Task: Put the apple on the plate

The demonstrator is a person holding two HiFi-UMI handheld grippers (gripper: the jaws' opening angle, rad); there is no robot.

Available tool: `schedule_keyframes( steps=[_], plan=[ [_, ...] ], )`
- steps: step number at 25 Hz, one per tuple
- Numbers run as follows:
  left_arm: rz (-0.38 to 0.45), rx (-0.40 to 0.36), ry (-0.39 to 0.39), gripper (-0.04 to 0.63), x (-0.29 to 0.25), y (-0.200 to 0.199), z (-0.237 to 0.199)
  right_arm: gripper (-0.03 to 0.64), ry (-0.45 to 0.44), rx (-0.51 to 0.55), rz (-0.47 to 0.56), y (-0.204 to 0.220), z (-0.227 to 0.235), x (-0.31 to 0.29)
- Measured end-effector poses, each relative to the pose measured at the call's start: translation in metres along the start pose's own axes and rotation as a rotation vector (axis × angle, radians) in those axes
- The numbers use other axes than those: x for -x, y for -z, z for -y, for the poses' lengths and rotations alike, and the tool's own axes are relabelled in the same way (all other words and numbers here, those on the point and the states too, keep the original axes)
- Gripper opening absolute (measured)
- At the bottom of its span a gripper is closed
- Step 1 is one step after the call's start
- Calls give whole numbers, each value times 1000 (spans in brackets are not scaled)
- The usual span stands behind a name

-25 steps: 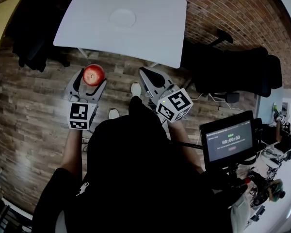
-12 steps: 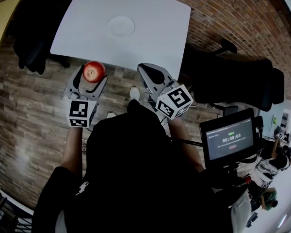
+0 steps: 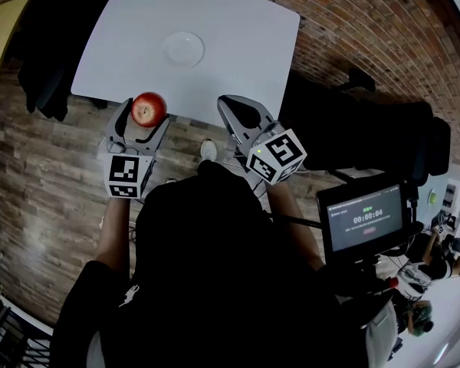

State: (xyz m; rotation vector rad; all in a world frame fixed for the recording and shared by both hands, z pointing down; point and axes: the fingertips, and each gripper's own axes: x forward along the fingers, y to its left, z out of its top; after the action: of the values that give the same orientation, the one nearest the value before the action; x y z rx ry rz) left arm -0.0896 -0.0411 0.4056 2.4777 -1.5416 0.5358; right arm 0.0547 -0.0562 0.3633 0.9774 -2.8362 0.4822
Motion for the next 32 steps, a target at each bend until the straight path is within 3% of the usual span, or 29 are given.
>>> schedule_keyframes(
  steps=[16,22,32],
  plan=[
    [25,-21,6,385,-11,0,23,3,-1,10,21,11,14,15],
    [-25,-33,7,385,-78,-21,59,3,-12,-40,19,10,95,33],
    [-31,-46,8,385,-78,-24,60,3,-15,-48,33,10,96,34]
  ],
)
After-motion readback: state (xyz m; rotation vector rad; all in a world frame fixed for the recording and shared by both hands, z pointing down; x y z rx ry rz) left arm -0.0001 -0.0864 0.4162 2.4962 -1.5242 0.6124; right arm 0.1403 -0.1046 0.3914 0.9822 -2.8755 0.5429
